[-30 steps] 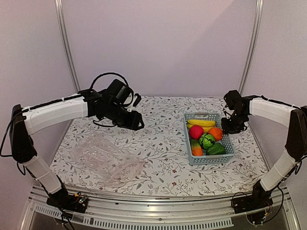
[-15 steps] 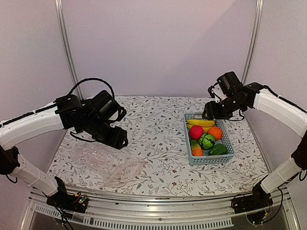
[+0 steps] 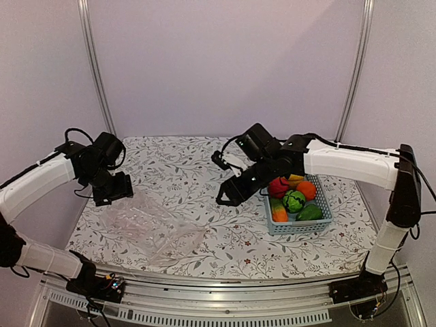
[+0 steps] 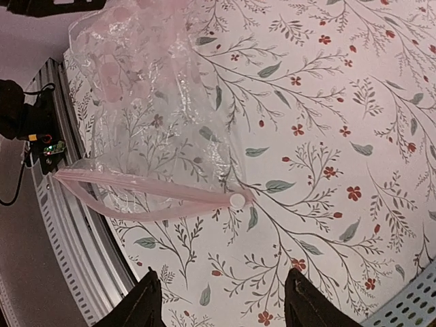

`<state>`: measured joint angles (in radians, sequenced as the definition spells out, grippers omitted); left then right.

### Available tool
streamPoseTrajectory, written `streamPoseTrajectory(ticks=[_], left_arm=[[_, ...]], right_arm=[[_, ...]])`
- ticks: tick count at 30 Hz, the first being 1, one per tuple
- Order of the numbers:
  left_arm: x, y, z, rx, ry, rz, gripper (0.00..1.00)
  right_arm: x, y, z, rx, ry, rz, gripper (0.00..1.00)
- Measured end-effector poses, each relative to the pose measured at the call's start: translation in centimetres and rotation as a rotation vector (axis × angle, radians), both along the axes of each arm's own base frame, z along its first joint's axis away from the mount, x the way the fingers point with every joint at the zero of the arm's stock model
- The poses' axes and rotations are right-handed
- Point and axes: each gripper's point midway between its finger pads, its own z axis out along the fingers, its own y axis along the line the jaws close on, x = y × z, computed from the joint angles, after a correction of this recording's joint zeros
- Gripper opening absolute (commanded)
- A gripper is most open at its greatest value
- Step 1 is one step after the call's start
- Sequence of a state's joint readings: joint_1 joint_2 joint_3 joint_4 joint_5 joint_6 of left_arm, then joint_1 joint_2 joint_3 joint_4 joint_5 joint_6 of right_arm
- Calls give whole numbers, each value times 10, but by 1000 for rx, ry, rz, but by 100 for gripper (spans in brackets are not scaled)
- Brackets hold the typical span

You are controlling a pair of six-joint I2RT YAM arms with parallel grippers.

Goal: Place the food in the zip-top bag and seal the zipper
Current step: Adjust the zipper food storage bag at the center of the board.

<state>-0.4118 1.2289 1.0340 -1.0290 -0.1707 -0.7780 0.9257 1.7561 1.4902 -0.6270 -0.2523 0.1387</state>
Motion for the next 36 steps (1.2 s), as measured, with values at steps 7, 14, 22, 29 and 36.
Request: streamPoseTrajectory(ticks=[7, 14, 22, 29, 36], left_arm=[[-1, 18, -9, -19, -26, 70, 75], [-3, 35, -26, -47, -21, 119, 67], [2, 34, -41, -37, -13, 87, 59], [18, 29, -56, -22, -15, 36, 37], [36, 15, -68, -62, -31, -23, 19]], right_arm=[[-35, 77, -46, -135, -91, 218, 65], [-46, 132, -62, -178, -213, 336, 64], [-48, 125, -91, -272, -255, 404, 65], [-57, 93, -113, -359, -242, 444, 65], [-65, 75, -92, -352, -271, 476, 63]])
